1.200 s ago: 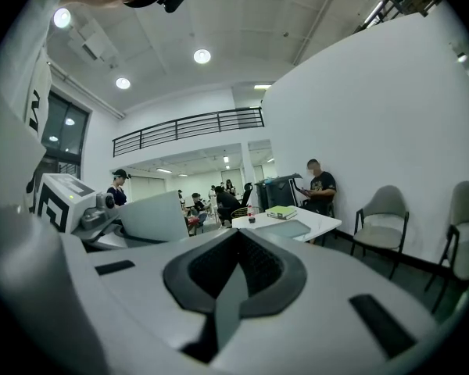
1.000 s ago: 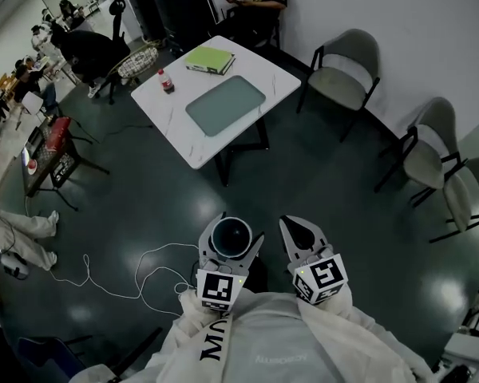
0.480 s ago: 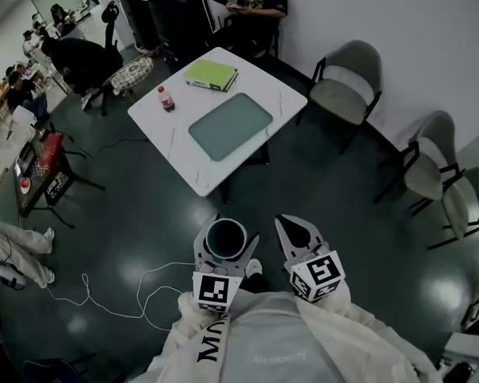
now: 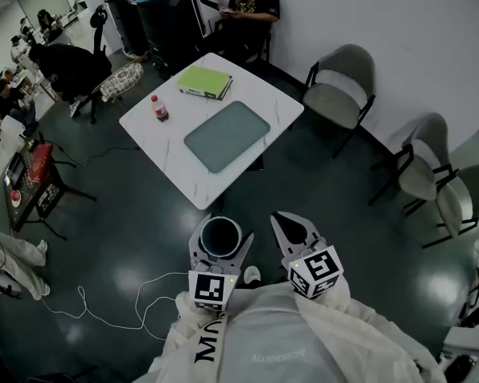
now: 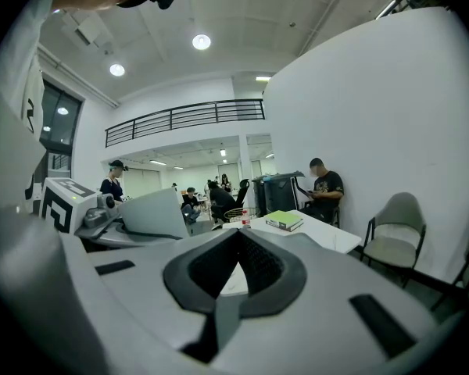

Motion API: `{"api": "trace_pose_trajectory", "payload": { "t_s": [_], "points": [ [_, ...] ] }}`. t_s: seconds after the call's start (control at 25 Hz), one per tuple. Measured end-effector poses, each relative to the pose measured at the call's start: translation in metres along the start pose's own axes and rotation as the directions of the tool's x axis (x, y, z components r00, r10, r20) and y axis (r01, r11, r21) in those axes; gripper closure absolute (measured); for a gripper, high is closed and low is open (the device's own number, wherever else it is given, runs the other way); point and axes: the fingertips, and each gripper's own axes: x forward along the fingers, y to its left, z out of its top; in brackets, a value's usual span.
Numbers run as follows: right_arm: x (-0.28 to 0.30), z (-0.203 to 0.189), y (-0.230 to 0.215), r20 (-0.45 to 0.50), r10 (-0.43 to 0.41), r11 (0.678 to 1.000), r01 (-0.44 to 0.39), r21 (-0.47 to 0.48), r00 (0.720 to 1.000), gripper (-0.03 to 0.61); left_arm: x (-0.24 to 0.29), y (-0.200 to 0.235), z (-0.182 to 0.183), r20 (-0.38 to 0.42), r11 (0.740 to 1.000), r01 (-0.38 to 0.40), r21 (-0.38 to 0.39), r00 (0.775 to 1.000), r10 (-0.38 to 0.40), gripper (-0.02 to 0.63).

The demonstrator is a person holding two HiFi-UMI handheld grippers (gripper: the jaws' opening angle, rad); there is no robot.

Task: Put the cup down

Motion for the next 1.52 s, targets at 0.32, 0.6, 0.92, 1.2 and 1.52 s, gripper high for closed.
{"api": "trace_pose_trajectory", "payload": {
  "t_s": [0.32,0.6,0.92,1.2,1.52],
  "points": [
    [0.013,-0.001,-0.014,0.001,-0.012,1.000,0.012,0.015,1.000,0.574,0.012,0.011,-0.008,-0.015,1.000,-0.007,-0.008,1.000,0.007,0.216],
    [0.038,-0.003,-0.039,-0.003,-0.005,0.999,0.005,0.037,1.000,0.574,0.042,0.031,-0.008,-0.033,0.999,-0.036,0.011,0.999,0.037,0.216],
    [0.091,0.008,-0.076,0.010,0.023,0.999,-0.023,0.042,1.000,0.574,0.092,0.062,-0.006,-0.055,0.997,-0.064,0.032,0.996,0.066,0.216],
    [0.139,0.012,-0.105,0.001,0.044,0.997,-0.044,0.058,0.999,0.574,0.136,0.093,-0.009,-0.086,0.996,-0.081,0.038,0.993,0.084,0.216],
    [0.182,0.016,-0.137,-0.027,0.052,0.996,-0.050,0.070,0.998,0.574,0.182,0.123,-0.007,-0.092,0.995,-0.087,0.040,0.992,0.090,0.216]
  ]
}}
